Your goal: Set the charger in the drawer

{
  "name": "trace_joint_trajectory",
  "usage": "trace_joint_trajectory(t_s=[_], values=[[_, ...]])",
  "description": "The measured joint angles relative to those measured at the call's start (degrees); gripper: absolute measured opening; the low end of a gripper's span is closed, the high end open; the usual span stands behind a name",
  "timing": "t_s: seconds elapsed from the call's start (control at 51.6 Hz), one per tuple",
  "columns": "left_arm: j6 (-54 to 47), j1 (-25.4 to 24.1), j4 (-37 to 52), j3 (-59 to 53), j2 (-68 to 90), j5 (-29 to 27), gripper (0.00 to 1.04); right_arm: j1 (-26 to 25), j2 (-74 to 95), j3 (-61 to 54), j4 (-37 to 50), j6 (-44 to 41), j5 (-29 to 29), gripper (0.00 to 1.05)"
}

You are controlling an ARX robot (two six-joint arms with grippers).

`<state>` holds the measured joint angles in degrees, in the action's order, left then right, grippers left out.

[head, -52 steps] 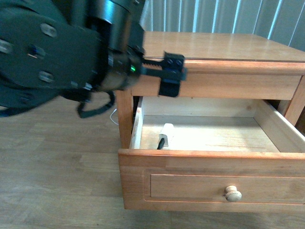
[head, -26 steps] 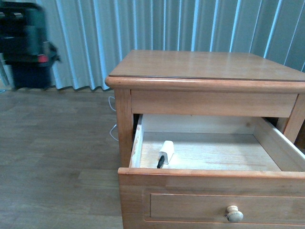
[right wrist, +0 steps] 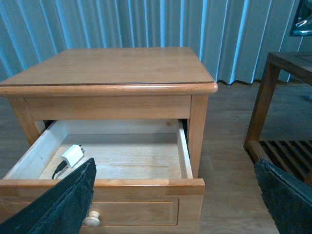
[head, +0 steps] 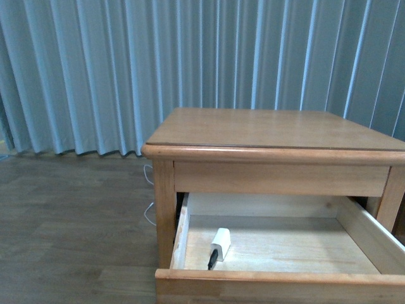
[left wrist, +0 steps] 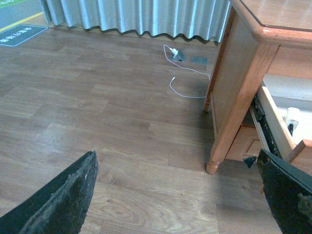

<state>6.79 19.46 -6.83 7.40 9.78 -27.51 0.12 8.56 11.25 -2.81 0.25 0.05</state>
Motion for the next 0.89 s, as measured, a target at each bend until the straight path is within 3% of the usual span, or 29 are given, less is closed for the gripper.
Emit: trace_joint_trajectory(t_s=[0.233, 0.349, 0.485, 0.582, 0.737, 0.892], values=[[0.31, -0.17, 0.2, -0.09, -0.28, 0.61, 0.98, 0.0, 0.0, 0.0, 0.0, 0.0, 0.04, 0.97], [-4.31, -6.1, 7.19, -3.52, -5.09, 14.43, 0.74, 0.0, 0.0, 0.0, 0.0, 0.0, 0.07, 0.97], [-5.55, -9.81, 7.19, -4.42, -6.29, 18.32, 0.51, 0.0, 0.0, 0.0, 0.0, 0.0, 0.02, 0.97], [-6.1, -16.61, 6.75, -5.01, -7.5, 26.58, 0.33, 0.0, 0.0, 0.0, 0.0, 0.0, 0.04, 0.97], [-6.32, -19.15, 6.71, -6.69, -9.49, 27.26, 0.05, 0.0, 0.02, 0.0, 0.0, -0.02, 0.0, 0.97], [-6.36, -19.23, 6.71, -6.69, -9.57, 27.32, 0.04, 0.0, 0.0, -0.04, 0.0, -0.02, -0.07, 0.97]])
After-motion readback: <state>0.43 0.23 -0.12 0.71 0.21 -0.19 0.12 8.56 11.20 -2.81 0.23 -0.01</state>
